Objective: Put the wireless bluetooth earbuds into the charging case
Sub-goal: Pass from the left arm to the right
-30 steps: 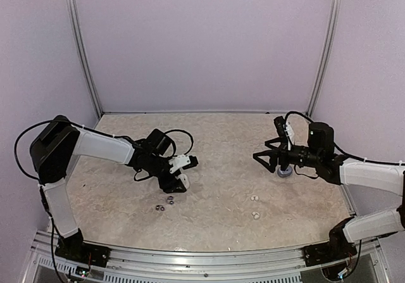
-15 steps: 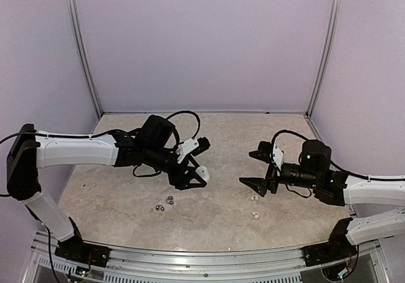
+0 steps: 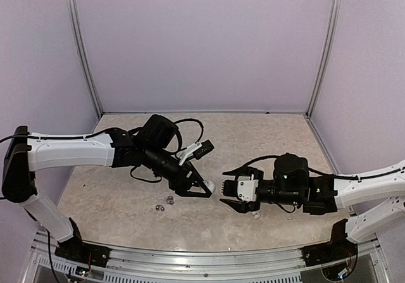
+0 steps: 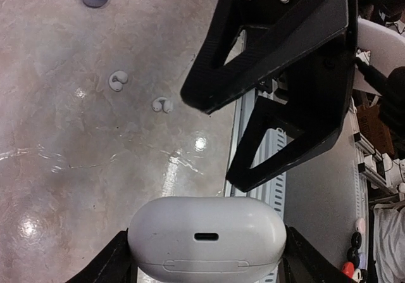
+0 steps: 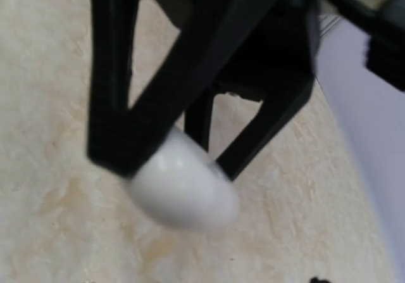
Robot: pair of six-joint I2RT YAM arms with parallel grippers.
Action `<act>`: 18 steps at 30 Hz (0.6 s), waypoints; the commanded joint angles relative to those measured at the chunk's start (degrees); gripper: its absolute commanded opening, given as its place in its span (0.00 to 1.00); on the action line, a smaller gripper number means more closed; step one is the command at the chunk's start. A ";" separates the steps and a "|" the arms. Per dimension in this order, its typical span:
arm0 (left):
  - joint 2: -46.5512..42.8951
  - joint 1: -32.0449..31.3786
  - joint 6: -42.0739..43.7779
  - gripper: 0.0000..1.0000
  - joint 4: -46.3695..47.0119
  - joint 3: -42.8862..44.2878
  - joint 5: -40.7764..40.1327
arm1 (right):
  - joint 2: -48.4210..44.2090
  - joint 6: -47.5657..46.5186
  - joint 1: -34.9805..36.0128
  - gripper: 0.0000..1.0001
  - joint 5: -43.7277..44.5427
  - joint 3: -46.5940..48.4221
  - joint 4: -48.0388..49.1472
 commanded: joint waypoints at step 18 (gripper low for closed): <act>6.52 -3.10 -1.90 0.45 -7.06 8.68 4.65 | 4.40 -9.13 4.18 0.35 0.51 8.17 -11.44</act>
